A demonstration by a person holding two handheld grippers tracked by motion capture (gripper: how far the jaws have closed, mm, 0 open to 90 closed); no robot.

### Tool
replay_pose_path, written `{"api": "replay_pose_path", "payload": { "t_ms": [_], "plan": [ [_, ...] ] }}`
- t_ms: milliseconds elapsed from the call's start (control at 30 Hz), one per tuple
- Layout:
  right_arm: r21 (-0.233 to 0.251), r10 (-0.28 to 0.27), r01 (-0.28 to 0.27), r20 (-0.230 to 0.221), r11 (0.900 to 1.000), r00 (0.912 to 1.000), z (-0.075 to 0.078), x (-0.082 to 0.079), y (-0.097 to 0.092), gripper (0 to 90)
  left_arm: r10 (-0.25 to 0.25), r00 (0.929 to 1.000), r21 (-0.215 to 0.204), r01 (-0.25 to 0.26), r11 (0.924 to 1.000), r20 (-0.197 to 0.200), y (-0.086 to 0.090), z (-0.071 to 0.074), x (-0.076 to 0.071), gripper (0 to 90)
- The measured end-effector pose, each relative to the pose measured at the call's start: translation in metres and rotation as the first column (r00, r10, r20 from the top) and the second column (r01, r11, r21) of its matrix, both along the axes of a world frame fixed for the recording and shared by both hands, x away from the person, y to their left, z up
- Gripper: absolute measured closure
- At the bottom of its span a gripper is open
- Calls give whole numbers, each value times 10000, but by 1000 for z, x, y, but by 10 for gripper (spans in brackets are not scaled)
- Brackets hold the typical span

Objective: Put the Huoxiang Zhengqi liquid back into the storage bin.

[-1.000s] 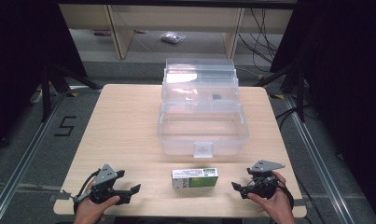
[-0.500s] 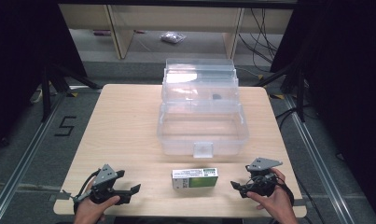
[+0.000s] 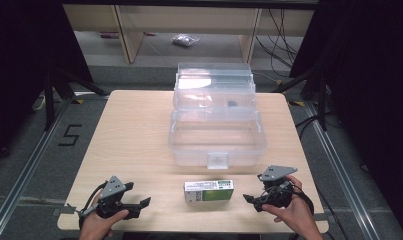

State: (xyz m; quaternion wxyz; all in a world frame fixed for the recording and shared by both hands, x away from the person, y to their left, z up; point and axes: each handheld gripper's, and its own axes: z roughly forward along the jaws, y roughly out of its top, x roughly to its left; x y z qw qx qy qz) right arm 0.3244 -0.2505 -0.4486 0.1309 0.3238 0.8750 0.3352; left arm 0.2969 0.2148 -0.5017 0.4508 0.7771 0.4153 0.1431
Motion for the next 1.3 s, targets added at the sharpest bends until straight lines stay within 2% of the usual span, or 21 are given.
{"api": "replay_pose_path", "payload": {
  "t_ms": [67, 167, 233, 267, 333, 367, 533, 600, 700, 733, 800, 833, 900, 933, 1000, 1067, 1200, 1267, 1300],
  "plan": [
    [-35, -16, 15, -160, 10000, 9999, 2, -1, 2, 169, 8, 10000, -26, -8, 10000, 14, 0, 0, 0, 149],
    [-483, 751, -747, 67, 9960, 9971, 10, 1, 11, 170, -15, 10000, -20, 15, 10000, -3, 0, 0, 0, 149],
    [-560, 815, -808, 87, 9952, 9966, 12, 2, 14, 173, -12, 10000, -35, 12, 10000, 4, 0, 0, 0, 149],
    [-797, 1072, -1065, 46, 9911, 9942, 15, 3, 20, 177, 6, 10000, -29, -6, 10000, 15, 0, 0, 0, 149],
    [-809, 1145, -1139, 32, 9902, 9934, 17, 3, 23, 177, -5, 10000, -54, 5, 10000, 24, 0, 0, 0, 149],
    [-977, 1332, -1329, -33, 9863, 9911, 20, 4, 28, 177, 48, 10000, 36, -48, 10000, -16, 0, 0, 0, 149],
    [-1220, 1708, -1708, -104, 9777, 9852, 27, 7, 39, 180, -6, 10000, -65, 6, 10000, 31, 0, 0, 0, 149],
    [-1225, 1867, -1862, -72, 9749, 9824, 29, 9, 45, 183, 87, 10000, 14, -87, 10000, -44, 0, 0, 0, 149],
    [-1279, 1899, -1915, -248, 9731, 9815, 33, 10, 53, 184, 38, 10000, -52, -38, 10000, -16, 0, -1, 0, 149],
    [-1397, 2308, -2307, -157, 9629, 9729, 34, 13, 57, 185, 16, 10000, -32, -16, 10000, 4, 0, 0, 0, 149],
    [-1459, 2219, -2235, -273, 9637, 9747, 36, 12, 63, 185, 52, 10000, -47, -53, 10000, -29, 0, 0, 0, 149],
    [-1594, 2510, -2515, -237, 9547, 9677, 37, 14, 65, 185, 41, 10000, -56, -41, 10000, -23, 0, 0, 0, 149],
    [-1636, 2538, -2532, -181, 9535, 9671, 37, 15, 68, 186, 39, 10000, -50, -39, 10000, -28, 0, 0, 0, 149],
    [-1661, 2743, -2752, -287, 9469, 9612, 38, 18, 72, 186, 15, 10000, -24, -15, 10000, -2, 0, 0, 0, 149],
    [-1674, 2771, -2784, -317, 9458, 9603, 38, 19, 74, 186, 11, 10000, -20, -11, 10000, -5, 0, 0, 0, 149],
    [-1721, 2920, -2966, -520, 9394, 9550, 38, 22, 80, 186, 47, 10000, -49, -48, 10000, -38, 0, -1, 0, 149],
    [-1783, 3103, -3150, -547, 9322, 9491, 37, 24, 86, 191, 6, 10000, -24, -6, 10000, -2, 0, 0, 0, 149],
    [-1864, 3320, -3356, -516, 9234, 9419, 37, 24, 92, 204, 14, 10000, -27, -14, 10000, 16, 0, 0, 0, 149],
    [-1864, 3320, -3356, -516, 9234, 9419, 37, 24, 92, 204, 23, 10000, -27, -23, 10000, 12, 0, 0, 0, 149]
  ]
}}
